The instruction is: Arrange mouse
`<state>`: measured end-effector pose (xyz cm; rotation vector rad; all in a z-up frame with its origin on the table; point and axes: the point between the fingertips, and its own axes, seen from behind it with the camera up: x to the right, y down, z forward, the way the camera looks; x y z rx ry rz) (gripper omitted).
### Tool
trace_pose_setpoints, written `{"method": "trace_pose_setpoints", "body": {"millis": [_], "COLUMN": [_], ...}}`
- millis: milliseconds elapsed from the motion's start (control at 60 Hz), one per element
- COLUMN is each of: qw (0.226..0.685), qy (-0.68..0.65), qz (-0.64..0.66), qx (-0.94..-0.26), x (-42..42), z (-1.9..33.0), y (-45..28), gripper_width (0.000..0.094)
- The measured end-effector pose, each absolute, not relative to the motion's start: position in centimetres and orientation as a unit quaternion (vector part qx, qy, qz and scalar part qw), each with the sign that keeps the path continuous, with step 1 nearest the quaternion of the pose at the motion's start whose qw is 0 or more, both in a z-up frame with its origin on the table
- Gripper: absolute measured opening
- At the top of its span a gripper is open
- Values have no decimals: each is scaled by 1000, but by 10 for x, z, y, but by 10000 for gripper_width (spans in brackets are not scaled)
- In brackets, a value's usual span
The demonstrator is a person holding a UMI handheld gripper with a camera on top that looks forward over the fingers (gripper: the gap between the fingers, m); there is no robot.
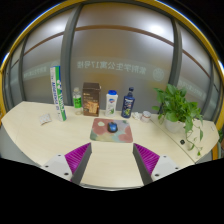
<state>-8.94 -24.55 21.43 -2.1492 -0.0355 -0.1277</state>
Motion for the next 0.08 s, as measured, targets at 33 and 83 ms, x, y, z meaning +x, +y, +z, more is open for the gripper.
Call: {"method": "trace_pose_setpoints", "body": {"millis": [33, 83], "qw": [476, 477], "qy": [-15, -14], "qz": [-54, -52], "qx": [-878, -877], "x": [-89, -91], "z": [215, 217], "y": [-249, -253], "gripper_width": [852, 852]}}
